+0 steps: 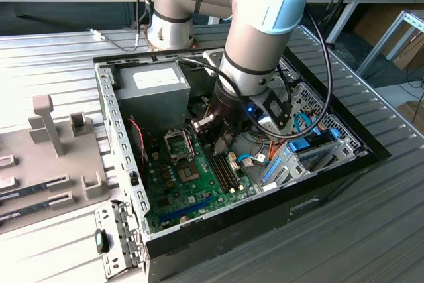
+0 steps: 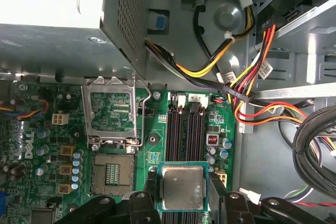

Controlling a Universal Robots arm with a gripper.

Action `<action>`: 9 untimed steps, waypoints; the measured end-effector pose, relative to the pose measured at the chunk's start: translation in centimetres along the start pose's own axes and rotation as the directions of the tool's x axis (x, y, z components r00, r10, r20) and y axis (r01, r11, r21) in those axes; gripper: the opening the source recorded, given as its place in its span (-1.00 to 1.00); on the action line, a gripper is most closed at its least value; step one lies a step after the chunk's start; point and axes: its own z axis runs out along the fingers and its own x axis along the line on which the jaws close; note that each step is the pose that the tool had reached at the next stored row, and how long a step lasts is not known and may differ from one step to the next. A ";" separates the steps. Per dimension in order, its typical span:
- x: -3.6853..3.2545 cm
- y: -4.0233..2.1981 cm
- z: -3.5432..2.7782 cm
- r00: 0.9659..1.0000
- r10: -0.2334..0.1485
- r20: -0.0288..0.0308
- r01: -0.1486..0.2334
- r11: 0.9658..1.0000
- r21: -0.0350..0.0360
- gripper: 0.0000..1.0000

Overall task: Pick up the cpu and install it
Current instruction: 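Place the cpu into insertion slot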

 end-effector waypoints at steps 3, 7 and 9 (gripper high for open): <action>0.01 0.00 0.18 1.000 0.000 0.000 0.000 1.000 0.000 -0.05; 0.01 0.00 0.35 1.000 0.000 0.000 0.000 1.000 0.000 -0.05; 0.01 0.00 0.43 1.000 0.000 0.000 0.000 1.000 0.000 -0.05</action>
